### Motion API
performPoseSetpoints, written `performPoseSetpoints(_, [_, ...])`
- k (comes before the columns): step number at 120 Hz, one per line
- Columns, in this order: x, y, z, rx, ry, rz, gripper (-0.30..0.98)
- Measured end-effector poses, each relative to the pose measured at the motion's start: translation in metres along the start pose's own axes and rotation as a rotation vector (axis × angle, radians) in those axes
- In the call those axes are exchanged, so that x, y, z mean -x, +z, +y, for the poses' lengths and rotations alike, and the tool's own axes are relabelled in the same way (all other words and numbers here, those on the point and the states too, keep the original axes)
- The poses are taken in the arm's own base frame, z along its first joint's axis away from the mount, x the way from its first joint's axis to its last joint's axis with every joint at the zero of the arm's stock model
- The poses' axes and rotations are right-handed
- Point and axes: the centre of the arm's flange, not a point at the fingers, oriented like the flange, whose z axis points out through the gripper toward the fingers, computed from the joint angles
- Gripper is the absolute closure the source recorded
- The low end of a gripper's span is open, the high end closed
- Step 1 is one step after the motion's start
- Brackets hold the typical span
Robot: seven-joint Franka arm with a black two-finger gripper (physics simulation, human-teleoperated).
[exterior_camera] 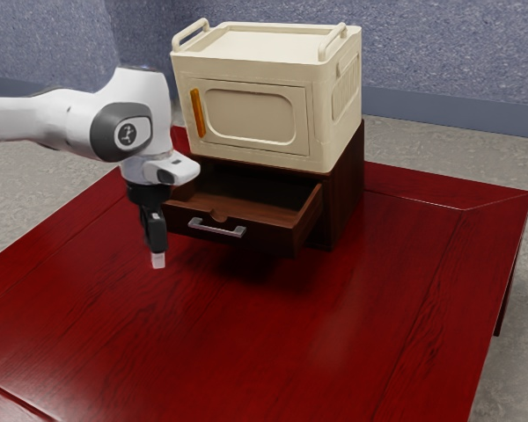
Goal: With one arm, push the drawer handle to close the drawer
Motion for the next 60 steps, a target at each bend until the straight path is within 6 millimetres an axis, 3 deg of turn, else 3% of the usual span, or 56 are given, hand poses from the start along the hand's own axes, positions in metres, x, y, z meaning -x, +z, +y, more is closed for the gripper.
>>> performPoseSetpoints(12, [-0.011, 0.016, -0.010, 0.001, -0.044, 0.024, 0.00])
performPoseSetpoints(30, [-0.009, 0.002, -0.012, -0.044, -0.127, 0.071, 0.00])
performPoseSetpoints(43, [-0.008, 0.003, -0.011, -0.039, -0.252, 0.072, 0.01])
performPoseSetpoints(60, [-0.019, 0.010, -0.003, -0.022, -0.374, 0.073, 0.25])
